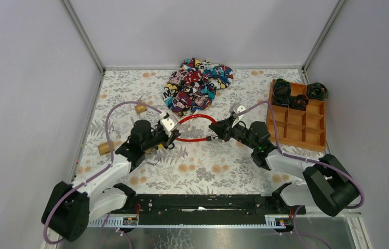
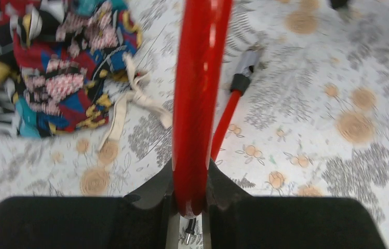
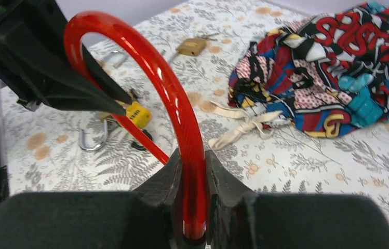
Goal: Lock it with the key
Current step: Lock the lock.
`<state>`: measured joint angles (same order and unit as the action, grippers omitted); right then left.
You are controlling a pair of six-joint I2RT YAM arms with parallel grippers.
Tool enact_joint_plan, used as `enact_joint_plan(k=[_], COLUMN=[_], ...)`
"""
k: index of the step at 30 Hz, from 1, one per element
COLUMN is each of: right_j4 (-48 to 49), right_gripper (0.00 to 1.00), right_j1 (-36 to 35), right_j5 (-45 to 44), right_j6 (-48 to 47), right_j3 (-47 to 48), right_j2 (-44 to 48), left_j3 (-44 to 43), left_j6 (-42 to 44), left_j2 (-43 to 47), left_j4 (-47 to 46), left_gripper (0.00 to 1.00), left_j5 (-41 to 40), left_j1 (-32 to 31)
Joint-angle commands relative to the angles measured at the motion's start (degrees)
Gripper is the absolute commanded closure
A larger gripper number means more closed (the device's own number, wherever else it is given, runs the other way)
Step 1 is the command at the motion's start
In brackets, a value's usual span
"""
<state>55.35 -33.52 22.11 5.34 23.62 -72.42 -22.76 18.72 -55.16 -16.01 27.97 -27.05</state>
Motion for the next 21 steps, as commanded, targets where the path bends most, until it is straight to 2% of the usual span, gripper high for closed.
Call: enact_joint_plan(k=[1, 5, 8, 14, 21], right_j4=[11.2, 22.5, 32.1, 42.5, 42.8], right_gripper=[1.0, 1.0, 1.0, 1.0, 1.0], right_j1=[1.1, 2.8, 3.6, 3.7, 3.8], right_j5=[-5.2, -4.0, -1.4, 0.4, -1.7], right_j6=[0.1, 2.0, 3.5, 3.6, -3.1], right_j3=[1.2, 2.7, 3.6, 7.6, 8.0], right_j2=[-4.3, -11.5, -18.4, -30.9, -36.4], left_j3=[-9.4, -7.1, -5.9, -5.2, -8.3], left_j6=[-20.0, -21.5, -21.3, -19.6, -13.4], left_j2=[-7.8, -6.5, -6.5, -6.2, -8.6], left_j4=[3.4, 0.8, 2.3, 3.2, 6.6], left_gripper=[1.0, 1.0, 1.0, 1.0, 1.0], left_j5=[-15.3, -13.0, -11.8, -11.3, -8.6], left_j1=[-0.6, -0.5, -0.4, 0.0, 1.3])
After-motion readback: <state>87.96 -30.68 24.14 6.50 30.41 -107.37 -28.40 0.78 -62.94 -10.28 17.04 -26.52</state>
